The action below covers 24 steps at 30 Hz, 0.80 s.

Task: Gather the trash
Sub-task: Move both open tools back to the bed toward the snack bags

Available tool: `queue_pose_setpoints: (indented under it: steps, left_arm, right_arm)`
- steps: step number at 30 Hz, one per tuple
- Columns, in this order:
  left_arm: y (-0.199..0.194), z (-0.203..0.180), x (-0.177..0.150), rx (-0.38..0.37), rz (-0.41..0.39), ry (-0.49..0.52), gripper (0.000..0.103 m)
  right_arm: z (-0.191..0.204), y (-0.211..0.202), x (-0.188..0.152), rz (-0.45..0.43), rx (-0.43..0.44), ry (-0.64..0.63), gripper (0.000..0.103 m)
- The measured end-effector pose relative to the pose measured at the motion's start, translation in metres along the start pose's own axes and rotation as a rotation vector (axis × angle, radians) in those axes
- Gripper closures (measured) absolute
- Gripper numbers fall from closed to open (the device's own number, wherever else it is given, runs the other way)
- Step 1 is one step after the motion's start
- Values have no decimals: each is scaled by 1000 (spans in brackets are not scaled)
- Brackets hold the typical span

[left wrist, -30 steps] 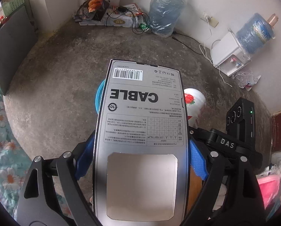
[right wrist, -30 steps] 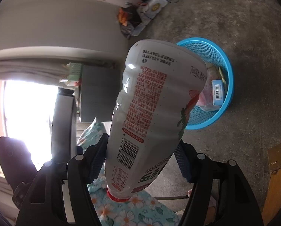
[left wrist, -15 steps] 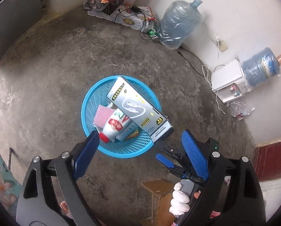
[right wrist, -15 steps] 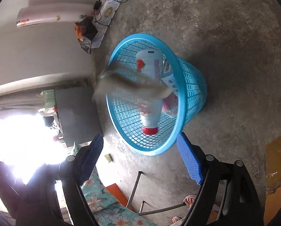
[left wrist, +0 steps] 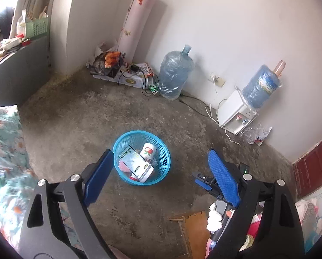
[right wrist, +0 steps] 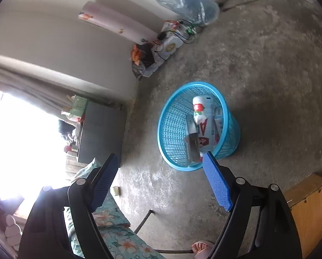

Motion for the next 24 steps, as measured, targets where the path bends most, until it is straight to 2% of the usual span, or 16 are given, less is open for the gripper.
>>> queue_pose_setpoints:
  steps: [3,7,9,15,17,21,24]
  left_arm:
    - [-66,14,-5,21,-58,-14,18]
    - [-156,43,-23,97,-150,-55,18]
    - [-204,59,-36,160,-216,-72,18]
    - [-335,109,-93,364,-393,-180,18]
    - [-369,125,-115,411,-425,-234,18]
    - [-419,157,-168,522,-468,-336,18]
    - [-444,174,-205,577,-485,-393,18]
  right_arm:
    - [38,-27,-2,-33,14,-115,25]
    - [93,-55,-12,-87,24,-280,11]
    - [120,-69,-21,-117,9,-368,7]
    - [198,-105,-64,-206,16,-609,7]
    - [220,-108,-82,-158,72,-642,7]
    - [257,-101,-126,29,222,-654,7]
    - [287,-98,-171,165,303,-688,7]
Point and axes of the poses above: each gripper's, at about its wrist camera, not at the fingertips, and y roughly the way its jaws point, z to its left, x to its top, the point moved 7 cm from there along y, roughly the way its jaws point, and after that the axes turned 4 degrees about -z, right-handed, at the moved point
